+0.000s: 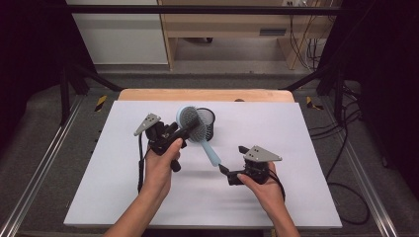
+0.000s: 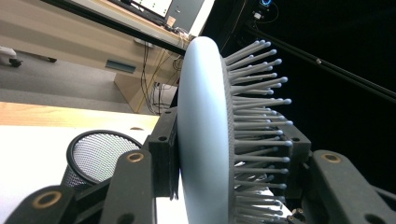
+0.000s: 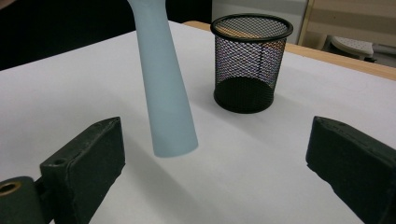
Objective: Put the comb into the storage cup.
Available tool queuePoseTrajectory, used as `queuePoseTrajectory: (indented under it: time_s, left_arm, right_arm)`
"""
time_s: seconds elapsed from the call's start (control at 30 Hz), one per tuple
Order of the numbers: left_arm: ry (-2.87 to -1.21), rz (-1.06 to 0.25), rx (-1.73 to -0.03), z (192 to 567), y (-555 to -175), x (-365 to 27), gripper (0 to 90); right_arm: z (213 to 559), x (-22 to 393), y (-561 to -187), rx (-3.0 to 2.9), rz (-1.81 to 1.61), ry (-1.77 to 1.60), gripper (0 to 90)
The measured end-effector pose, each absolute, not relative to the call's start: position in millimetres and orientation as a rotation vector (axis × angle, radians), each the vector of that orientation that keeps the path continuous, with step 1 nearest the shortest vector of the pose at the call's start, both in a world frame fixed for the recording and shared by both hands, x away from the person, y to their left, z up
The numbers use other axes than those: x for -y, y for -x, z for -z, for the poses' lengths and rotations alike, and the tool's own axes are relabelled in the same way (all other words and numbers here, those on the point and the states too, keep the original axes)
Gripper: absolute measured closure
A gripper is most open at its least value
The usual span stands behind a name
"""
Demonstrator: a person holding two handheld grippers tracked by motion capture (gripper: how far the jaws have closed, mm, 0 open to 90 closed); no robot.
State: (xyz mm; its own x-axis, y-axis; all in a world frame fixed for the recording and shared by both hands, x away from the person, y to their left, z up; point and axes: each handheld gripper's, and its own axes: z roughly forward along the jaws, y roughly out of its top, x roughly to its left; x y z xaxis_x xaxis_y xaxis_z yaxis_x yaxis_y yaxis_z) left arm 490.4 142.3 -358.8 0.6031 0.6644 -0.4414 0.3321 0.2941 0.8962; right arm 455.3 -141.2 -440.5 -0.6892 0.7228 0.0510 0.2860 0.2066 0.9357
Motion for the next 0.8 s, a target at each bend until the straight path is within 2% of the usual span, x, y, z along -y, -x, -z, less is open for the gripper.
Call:
queuePoseTrajectory:
  time_s: [0.37,0.5,0.57,0.8]
  left_arm:
    - [-1.289,-0.293,-0.914,341.5,-488.2,-147.1,52.5]
    - [-1.285,-0.295,-0.904,333.8,-491.0,-149.3,52.5]
    - [-1.289,-0.309,-0.901,329.3,-493.0,-150.3,52.6]
    - [-1.28,-0.345,-0.9,312.8,-502.4,-150.3,52.5]
  right_arm:
    - [446.3,145.2,-453.8,-2.039,-1.432,-1.007,5.4]
    - [447.8,154.3,-455.5,-2.022,-1.403,-1.063,6.9]
    - [449.7,163.6,-453.7,-2.026,-1.349,-1.115,10.7]
    - [454.1,187.9,-441.8,-1.951,-1.356,-1.149,8.8]
